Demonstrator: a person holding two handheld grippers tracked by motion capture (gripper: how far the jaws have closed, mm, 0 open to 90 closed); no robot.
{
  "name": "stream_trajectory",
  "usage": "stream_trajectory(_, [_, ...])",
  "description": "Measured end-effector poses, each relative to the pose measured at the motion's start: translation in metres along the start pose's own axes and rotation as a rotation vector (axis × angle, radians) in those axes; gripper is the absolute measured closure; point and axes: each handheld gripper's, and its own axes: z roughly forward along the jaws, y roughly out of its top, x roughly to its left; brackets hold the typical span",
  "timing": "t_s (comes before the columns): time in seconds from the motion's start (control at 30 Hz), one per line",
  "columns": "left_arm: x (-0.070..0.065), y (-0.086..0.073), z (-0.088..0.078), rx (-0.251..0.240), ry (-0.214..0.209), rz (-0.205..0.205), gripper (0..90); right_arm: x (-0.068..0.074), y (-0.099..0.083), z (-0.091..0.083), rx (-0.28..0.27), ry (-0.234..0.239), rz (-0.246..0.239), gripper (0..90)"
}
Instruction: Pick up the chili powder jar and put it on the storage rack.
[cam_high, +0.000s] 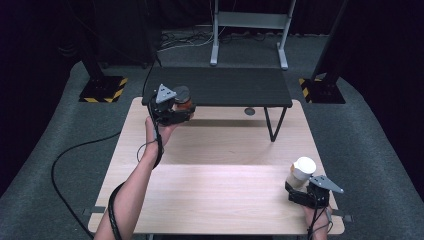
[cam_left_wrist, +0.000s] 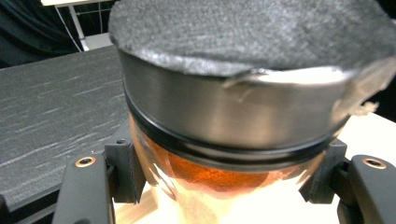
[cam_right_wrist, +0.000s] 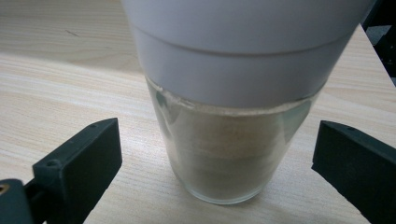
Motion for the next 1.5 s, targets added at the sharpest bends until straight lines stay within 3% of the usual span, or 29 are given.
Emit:
stream_trajectory(0.4, [-0.002,0.013,-0.001,-0.002,-0.002,0.022,31.7,0.000,0.000,0.000,0.000,0.002,-0.002,0.3])
stream_trajectory(0.8, [-0.002,0.022,0.000,-0.022,-0.005,0.017,31.6,0.000,0.000,0.000,0.000,0.002,-0.001,0.3])
stream_trajectory(1.5, [0.004,0.039,0.019,-0.009,0.005,0.011,31.7,0.000,0.000,0.000,0.001,0.001,-0.001,0.4])
